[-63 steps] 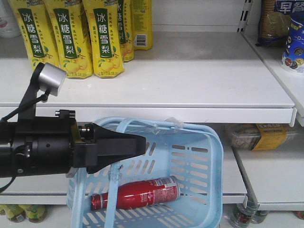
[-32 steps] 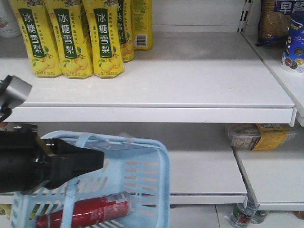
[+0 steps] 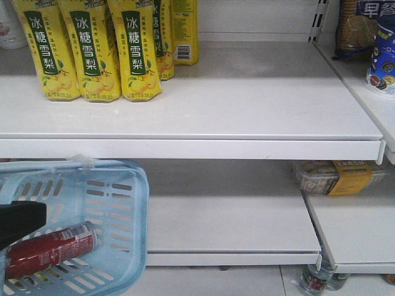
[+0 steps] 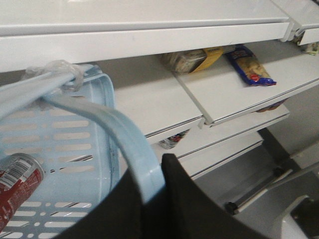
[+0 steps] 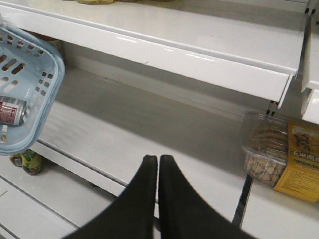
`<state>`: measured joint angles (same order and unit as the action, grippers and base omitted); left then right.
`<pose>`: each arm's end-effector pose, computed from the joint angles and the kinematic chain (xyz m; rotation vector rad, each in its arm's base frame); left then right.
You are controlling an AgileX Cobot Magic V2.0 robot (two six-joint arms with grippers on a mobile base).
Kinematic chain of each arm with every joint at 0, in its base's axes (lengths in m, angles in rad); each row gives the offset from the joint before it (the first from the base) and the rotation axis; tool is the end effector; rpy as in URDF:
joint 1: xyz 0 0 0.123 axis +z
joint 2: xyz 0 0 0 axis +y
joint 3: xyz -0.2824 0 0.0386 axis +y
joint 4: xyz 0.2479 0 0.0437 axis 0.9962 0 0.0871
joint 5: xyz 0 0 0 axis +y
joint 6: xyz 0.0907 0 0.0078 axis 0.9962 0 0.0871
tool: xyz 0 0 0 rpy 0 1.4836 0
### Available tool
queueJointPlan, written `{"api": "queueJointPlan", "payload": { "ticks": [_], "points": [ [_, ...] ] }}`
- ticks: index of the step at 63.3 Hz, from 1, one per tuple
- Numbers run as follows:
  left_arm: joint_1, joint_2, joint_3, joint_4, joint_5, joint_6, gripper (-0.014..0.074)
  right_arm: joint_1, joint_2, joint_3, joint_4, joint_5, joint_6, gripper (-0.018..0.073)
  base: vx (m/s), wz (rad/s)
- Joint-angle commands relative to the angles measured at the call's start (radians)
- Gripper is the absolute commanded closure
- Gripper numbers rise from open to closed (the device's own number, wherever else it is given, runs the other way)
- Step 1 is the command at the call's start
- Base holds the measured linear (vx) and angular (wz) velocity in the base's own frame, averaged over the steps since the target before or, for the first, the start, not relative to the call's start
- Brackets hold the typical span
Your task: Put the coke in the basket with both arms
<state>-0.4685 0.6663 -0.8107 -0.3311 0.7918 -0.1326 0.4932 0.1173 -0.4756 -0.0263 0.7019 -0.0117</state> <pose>0.0950 -0.0717 0.3618 0.2528 2.1623 -0.7378 0.0262 0.0123 0.2991 -0.4653 1.7781 0.3092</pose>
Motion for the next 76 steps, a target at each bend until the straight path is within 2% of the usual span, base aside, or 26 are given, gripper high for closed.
{"api": "queueJointPlan", "payload": {
  "ticks": [1,14,31,46,51,55,69,76],
  "points": [
    [-0.003,-0.044,0.038,0.061,-0.150,0.008,0.0603,-0.004,0.012,-0.021,-0.008,-0.073,-0.004,0.0564,0.00,0.00],
    [-0.003,-0.177,0.300,0.146,-0.325,0.008,0.0603,-0.004,0.012,-0.021,-0.008,-0.073,-0.004,0.0564,0.00,0.00],
    [-0.002,-0.383,0.596,0.151,-0.564,0.008,0.0603,-0.004,0.012,-0.021,-0.008,-0.073,-0.004,0.0564,0.00,0.00],
    [-0.002,-0.532,0.805,0.156,-0.610,0.004,0.0603,-0.004,0.012,-0.021,-0.008,-0.073,-0.004,0.0564,0.00,0.00],
    [-0.002,-0.579,0.853,0.163,-0.608,-0.023,0.0603,-0.004,0.012,-0.021,-0.008,-0.073,-0.004,0.0564,0.00,0.01],
    [-0.002,-0.610,0.849,0.210,-0.560,-0.046,0.0603,-0.004,0.012,-0.021,-0.008,-0.073,-0.004,0.0564,0.00,0.02],
    [0.002,-0.697,0.851,0.433,-0.576,-0.139,0.0603,-0.004,0.012,-0.021,-0.008,-0.073,-0.005,0.0564,0.00,0.01],
    [0.024,-0.694,0.851,0.477,-0.571,-0.157,0.0603,-0.004,0.012,-0.021,-0.009,-0.072,-0.005,0.0564,0.00,0.00]
  ]
}}
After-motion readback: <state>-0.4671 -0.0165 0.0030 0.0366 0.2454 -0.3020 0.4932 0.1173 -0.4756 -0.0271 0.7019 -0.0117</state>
